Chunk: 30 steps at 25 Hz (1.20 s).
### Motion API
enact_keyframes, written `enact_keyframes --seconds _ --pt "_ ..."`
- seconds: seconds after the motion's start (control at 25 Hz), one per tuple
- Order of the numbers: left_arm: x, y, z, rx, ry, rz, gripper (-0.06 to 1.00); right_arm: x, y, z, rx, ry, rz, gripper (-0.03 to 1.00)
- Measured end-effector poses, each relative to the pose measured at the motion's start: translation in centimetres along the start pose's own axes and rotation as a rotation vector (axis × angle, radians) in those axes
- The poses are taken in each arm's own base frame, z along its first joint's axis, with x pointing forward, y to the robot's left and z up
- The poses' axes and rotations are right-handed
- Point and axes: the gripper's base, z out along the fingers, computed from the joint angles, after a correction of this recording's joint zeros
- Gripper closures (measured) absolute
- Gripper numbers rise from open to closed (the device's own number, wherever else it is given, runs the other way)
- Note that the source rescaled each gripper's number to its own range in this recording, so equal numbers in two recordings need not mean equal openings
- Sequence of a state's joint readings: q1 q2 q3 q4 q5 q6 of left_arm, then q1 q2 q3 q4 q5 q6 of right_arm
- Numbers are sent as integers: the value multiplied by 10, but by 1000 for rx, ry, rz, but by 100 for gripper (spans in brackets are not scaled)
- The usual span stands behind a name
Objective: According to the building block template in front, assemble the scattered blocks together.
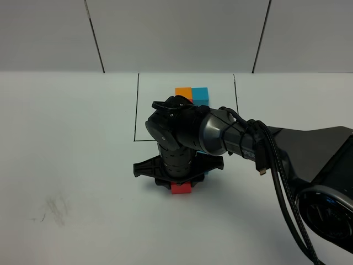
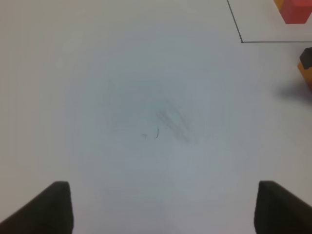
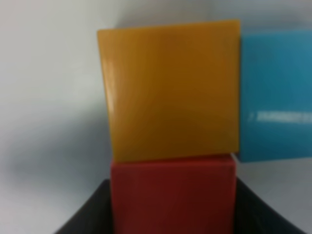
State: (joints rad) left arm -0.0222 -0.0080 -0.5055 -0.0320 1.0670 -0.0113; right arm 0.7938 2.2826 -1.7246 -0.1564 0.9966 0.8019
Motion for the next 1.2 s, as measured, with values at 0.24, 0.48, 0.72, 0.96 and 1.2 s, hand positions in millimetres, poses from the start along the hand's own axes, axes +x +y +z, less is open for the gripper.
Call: enact_keyframes --seconds 0.24,0.48,0.72,0.96,1.2 --pt "0 0 0 0 0 0 29 1 0 3 3 9 -25 67" --pt "0 0 0 0 0 0 29 2 -2 -2 19 19 -48 37" --pt "0 0 0 0 0 0 29 2 -12 -38 44 15 -69 20" --pt "0 0 0 0 0 0 29 -3 -30 -88 113 -89 -171 17" --pt "0 0 0 0 0 0 29 -27 -81 -157 202 -310 -204 17"
